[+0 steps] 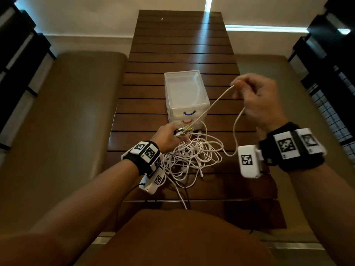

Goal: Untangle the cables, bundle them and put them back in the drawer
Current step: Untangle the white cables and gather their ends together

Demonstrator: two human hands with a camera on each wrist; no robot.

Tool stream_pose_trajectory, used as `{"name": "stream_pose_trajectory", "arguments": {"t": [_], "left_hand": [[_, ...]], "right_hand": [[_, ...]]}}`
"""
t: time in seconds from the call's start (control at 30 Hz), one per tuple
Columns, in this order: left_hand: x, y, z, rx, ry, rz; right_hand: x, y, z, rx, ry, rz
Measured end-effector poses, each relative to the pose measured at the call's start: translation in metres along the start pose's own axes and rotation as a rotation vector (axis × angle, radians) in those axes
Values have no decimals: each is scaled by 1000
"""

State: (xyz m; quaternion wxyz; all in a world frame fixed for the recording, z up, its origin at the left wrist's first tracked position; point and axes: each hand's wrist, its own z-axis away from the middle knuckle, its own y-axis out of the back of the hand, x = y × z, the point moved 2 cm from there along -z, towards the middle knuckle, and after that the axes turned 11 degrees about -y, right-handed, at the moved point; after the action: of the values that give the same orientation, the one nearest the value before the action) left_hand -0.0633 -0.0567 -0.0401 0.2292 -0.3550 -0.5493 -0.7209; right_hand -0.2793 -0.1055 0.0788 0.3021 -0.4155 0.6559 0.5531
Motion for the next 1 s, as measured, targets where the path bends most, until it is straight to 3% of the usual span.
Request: {"name": "stream_pose_trajectory", "arguments": {"t": [0.13,0.2,0.27,0.37,0.43,0.53,0.6,0.67,0.77,0.83,0.93,1.0], "left_hand": [[-3,12,2,75,10,49],[9,16,3,23,-45,49],[24,16,1,-59,-108,37],[47,11,-1,-158,-211,70],[58,9,-4,-183,-227,146],[74,5,-7,-197,-224,216],[86,-1,-9,-206,-212,291],[103,-11,-11,-253,-166,506],[132,-33,-15,-413,-171,746],[153,-53,-19,-503,-212,794],[180,-84,-24,-609,-203,890],[195,-100,-24,-692,-193,968]], "right_hand": [[19,7,7,-302,-210,632],[24,-2,22,-380,-168,820],[19,-17,37,-492,-115,758],[17,-34,55,-684,-172,513],[18,-26,59,-650,-206,411],[30,6,64,-596,-312,484],[60,38,75,-549,-469,557],[100,68,94,-512,-668,680],[144,96,130,-496,-934,844],[149,96,152,-490,-910,797],[122,70,170,-515,-657,492],[117,47,181,-569,-514,452]]}}
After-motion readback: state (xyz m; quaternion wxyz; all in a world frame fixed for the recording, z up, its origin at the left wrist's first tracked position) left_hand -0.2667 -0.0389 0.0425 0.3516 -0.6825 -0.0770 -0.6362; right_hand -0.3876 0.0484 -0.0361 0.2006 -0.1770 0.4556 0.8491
